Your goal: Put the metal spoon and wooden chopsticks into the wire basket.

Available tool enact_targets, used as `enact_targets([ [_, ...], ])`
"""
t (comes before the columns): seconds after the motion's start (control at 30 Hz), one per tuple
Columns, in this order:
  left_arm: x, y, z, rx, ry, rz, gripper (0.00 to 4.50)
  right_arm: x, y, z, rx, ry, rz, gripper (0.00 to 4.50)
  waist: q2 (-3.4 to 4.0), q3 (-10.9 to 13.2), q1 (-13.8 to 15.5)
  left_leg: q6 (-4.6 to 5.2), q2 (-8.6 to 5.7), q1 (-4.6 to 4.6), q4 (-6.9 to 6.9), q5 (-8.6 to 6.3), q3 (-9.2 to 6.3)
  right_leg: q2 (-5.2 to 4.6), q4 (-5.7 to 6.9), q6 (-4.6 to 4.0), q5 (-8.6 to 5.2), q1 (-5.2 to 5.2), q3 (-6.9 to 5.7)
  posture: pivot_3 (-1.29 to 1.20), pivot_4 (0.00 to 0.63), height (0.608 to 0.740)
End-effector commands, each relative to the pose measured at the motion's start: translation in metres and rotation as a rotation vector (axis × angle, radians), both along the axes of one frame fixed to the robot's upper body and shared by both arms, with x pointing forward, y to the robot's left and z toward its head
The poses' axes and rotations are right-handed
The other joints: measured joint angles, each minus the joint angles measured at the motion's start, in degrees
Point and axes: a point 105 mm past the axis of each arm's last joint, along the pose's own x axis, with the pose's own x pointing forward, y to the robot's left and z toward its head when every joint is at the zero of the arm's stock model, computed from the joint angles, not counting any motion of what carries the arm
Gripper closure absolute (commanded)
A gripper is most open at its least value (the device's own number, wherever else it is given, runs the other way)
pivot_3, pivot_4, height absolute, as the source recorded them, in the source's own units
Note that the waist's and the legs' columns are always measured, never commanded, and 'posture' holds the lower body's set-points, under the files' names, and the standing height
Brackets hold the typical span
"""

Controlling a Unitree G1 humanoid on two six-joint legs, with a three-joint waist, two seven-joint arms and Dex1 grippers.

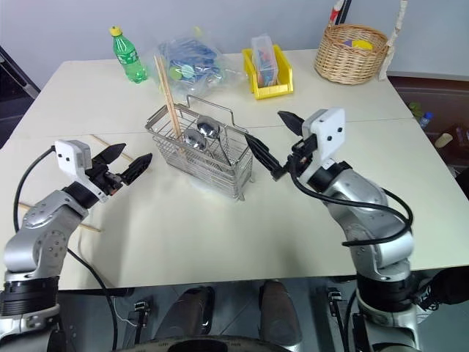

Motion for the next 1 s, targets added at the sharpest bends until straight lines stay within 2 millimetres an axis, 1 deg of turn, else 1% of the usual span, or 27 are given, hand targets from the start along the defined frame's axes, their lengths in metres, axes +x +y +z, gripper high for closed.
enact_targets([
  [0.03, 0.005, 0.0, -0.01, 0.032, -0.002, 0.051, 0.0, -0.021, -0.002, 0.011, -0.038, -0.03, 0.065, 0.05, -0.02, -0.01, 0.22, 0.0, 0.0, 0.0, 0.0, 0.0, 0.0, 0.0, -0.02, 0.0, 0.0, 0.02, 0.0, 0.0, 0.15, 0.74],
  [0.1, 0.007, -0.004, -0.018, 0.025, 0.01, 0.059, 0.0, -0.028, -0.005, 0.009, -0.063, -0.012, 0.084, 0.05, -0.04, -0.03, 0.37, 0.0, 0.0, 0.0, 0.02, 0.0, 0.0, 0.0, -0.03, 0.01, 0.0, 0.05, 0.0, 0.0, 0.15, 0.74],
  [0.2, 0.01, -0.008, -0.025, 0.016, 0.018, 0.065, 0.0, -0.036, -0.007, 0.007, -0.091, 0.009, 0.108, 0.05, -0.07, -0.04, 0.49, 0.0, 0.0, 0.0, 0.03, 0.0, 0.01, -0.01, -0.06, 0.01, 0.01, 0.07, -0.01, 0.0, 0.15, 0.74],
  [0.3, 0.013, -0.013, -0.033, 0.001, 0.036, 0.071, 0.0, -0.052, -0.009, -0.002, -0.146, 0.057, 0.172, 0.05, -0.08, -0.06, 1.31, 0.01, -0.01, 0.01, 0.03, 0.0, 0.02, -0.01, -0.08, 0.01, 0.0, 0.1, -0.01, 0.0, 0.15, 0.74],
  [0.37, 0.015, -0.016, -0.036, 0.003, 0.039, 0.073, 0.0, -0.059, -0.011, -0.007, -0.172, 0.082, 0.201, 0.05, -0.08, -0.06, 1.52, 0.01, -0.01, 0.01, 0.05, -0.01, 0.02, -0.01, -0.12, 0.01, 0.0, 0.14, -0.01, 0.0, 0.15, 0.74],
  [0.47, 0.021, -0.014, -0.035, 0.009, 0.036, 0.104, 0.0, -0.072, -0.013, -0.015, -0.245, 0.105, 0.264, 0.05, -0.11, -0.07, 1.64, 0.01, -0.01, 0.02, 0.09, -0.01, 0.03, -0.01, -0.18, 0.02, 0.01, 0.21, -0.02, 0.0, 0.15, 0.74],
  [0.57, 0.024, -0.011, -0.034, 0.012, 0.03, 0.126, 0.0, -0.076, -0.015, -0.013, -0.273, 0.104, 0.29, 0.05, -0.13, -0.08, 1.48, 0.02, -0.01, 0.08, 0.1, -0.01, 0.03, -0.01, -0.2, 0.03, 0.01, 0.29, -0.03, 0.0, 0.15, 0.74],
  [0.67, 0.03, -0.007, -0.039, 0.067, 0.022, 0.166, 0.0, -0.079, -0.015, -0.009, -0.295, 0.074, 0.31, 0.05, -0.14, -0.08, 1.53, 0.02, 0.0, 0.18, 0.08, -0.01, 0.03, 0.0, -0.2, 0.03, 0.01, 0.38, -0.03, 0.0, 0.15, 0.74],
  [0.77, 0.033, -0.005, -0.042, 0.065, 0.02, 0.209, 0.0, -0.079, -0.014, -0.008, -0.294, 0.042, 0.31, 0.05, -0.14, -0.08, 1.62, 0.03, 0.0, 0.36, 0.07, -0.02, 0.03, 0.0, -0.34, 0.04, 0.0, 0.62, -0.04, 0.0, 0.15, 0.74],
  [0.9, 0.034, -0.007, -0.045, 0.062, 0.014, 0.243, 0.0, -0.081, -0.008, -0.021, -0.252, 0.037, 0.299, 0.05, -0.32, -0.15, 1.7, 0.05, 0.0, 0.44, 0.04, -0.03, -0.01, 0.0, -0.41, 0.04, 0.0, 0.75, -0.07, 0.0, 0.15, 0.74],
  [1.0, 0.035, -0.008, -0.039, 0.057, -0.002, 0.261, 0.0, -0.086, -0.004, -0.032, -0.237, 0.05, 0.307, 0.05, -0.32, -0.15, 1.73, 0.04, 0.0, 0.45, 0.06, -0.03, 0.0, -0.01, -0.42, 0.05, 0.0, 0.77, -0.07, 0.0, 0.15, 0.74],
])
